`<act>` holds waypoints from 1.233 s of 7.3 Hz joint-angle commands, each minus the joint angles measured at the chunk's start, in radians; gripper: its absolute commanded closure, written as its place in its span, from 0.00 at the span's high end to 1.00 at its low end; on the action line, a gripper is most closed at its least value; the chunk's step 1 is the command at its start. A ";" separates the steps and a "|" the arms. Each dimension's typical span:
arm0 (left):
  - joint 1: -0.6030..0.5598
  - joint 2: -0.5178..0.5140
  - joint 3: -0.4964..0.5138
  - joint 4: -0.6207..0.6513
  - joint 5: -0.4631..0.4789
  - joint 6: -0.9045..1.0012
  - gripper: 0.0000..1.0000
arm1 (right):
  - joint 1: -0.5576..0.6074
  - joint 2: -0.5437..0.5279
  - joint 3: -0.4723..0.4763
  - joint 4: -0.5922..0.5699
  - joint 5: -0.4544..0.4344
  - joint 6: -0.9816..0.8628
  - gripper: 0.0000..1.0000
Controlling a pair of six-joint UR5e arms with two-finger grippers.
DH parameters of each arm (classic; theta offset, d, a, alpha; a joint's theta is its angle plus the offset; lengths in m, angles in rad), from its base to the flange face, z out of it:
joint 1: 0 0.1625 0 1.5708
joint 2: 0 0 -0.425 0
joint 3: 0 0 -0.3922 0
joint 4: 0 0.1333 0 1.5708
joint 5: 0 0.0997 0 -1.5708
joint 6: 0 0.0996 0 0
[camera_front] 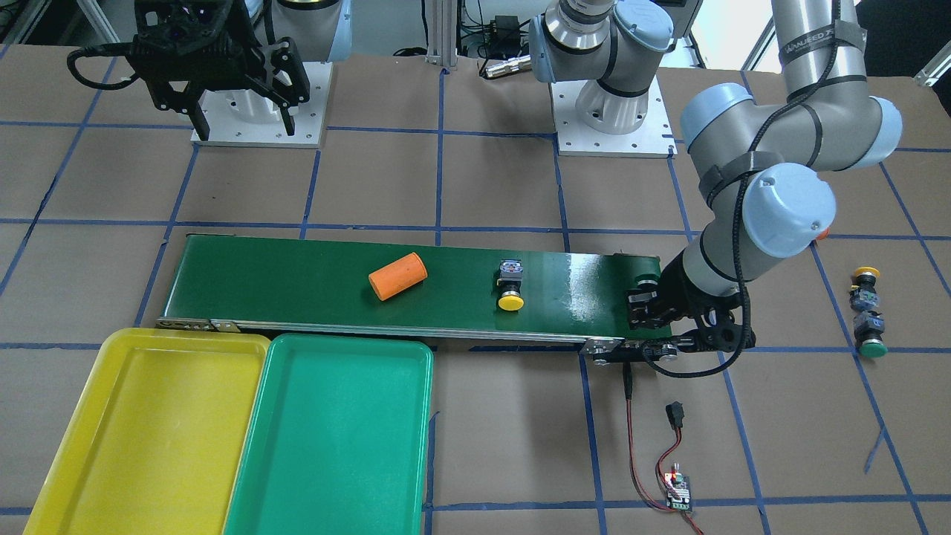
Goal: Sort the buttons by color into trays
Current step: 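Place the green-capped switch on the belt and open the left gripper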
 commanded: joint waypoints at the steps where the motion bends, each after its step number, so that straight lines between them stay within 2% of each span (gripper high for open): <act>1: -0.025 -0.010 -0.092 0.093 0.002 -0.105 0.04 | 0.001 0.000 0.000 -0.003 0.001 0.000 1.00; 2: -0.025 0.009 -0.122 0.100 0.001 -0.105 0.26 | 0.003 0.000 0.000 -0.001 0.001 0.002 1.00; 4: -0.021 0.011 -0.095 0.105 0.011 -0.102 0.71 | 0.006 0.000 0.000 -0.003 0.001 0.002 1.00; 5: -0.018 0.017 -0.060 0.083 0.013 -0.089 0.81 | 0.006 0.000 0.000 -0.003 0.001 0.002 1.00; 6: -0.006 0.022 -0.046 0.044 0.054 -0.076 1.00 | 0.004 0.000 0.000 -0.001 0.001 0.002 1.00; 7: 0.037 0.058 -0.034 -0.011 0.186 0.012 1.00 | 0.006 0.000 0.000 -0.003 0.001 0.000 1.00; 9: 0.208 0.159 -0.070 -0.119 0.223 0.399 1.00 | 0.001 0.000 0.000 0.000 0.001 0.000 1.00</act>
